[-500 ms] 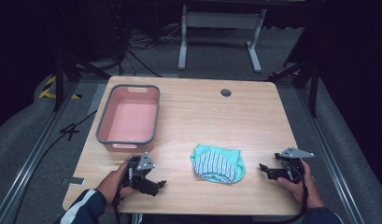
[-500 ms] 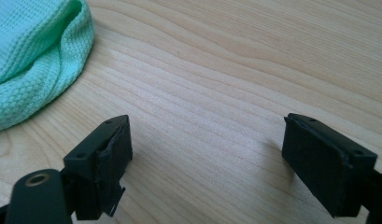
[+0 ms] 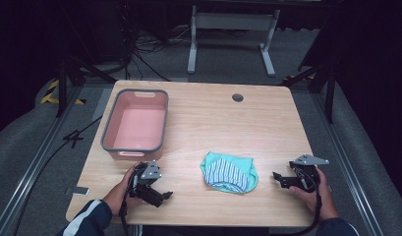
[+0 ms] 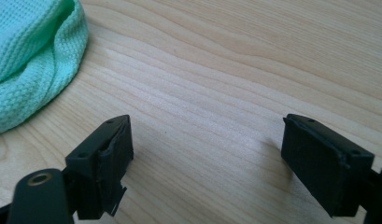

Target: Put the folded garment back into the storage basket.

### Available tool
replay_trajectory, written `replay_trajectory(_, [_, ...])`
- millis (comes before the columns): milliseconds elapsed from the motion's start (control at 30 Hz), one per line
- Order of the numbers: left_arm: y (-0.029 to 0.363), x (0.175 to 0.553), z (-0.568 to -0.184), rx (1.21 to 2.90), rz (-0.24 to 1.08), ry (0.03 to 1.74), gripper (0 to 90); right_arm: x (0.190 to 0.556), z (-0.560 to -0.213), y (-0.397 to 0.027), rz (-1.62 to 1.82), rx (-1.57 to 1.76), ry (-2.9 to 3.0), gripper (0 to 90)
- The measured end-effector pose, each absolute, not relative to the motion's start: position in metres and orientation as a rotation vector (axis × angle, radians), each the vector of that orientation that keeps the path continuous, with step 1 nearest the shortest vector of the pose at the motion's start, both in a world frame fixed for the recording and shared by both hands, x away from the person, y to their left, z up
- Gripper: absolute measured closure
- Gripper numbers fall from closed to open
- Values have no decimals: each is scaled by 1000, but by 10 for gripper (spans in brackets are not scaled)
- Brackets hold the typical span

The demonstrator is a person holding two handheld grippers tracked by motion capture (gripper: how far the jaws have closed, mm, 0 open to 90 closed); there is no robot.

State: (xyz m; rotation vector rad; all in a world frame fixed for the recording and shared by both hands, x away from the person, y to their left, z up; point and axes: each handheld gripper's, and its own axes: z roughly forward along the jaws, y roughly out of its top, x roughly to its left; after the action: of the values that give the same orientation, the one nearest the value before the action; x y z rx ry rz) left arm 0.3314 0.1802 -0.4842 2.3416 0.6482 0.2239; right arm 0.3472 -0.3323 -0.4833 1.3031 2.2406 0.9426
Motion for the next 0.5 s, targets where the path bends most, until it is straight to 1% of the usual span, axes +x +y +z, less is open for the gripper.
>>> replay_trajectory(133, [170,331,-481,2367,233,591,44,348,-481,-326,961,1282,2274,215])
replay_trajectory(167, [167,331,-480,2375,239,585,88,348,-478,-322,983,1275,2277,218])
replay_trajectory(200, [164,332,-478,2375,239,591,88,348,-478,-322,983,1275,2277,218])
replay_trajectory(267, [157,335,-476,2371,243,575,212,348,-475,-316,1012,1258,2290,234])
replay_trajectory(333, [147,339,-475,2380,231,562,207,348,-471,-308,1034,1241,2309,246])
replay_trajectory(433, [137,346,-472,2371,220,551,260,347,-467,-297,1050,1210,2323,258])
replay_trajectory(500, [129,351,-470,2372,218,570,265,347,-464,-291,1063,1191,2325,262])
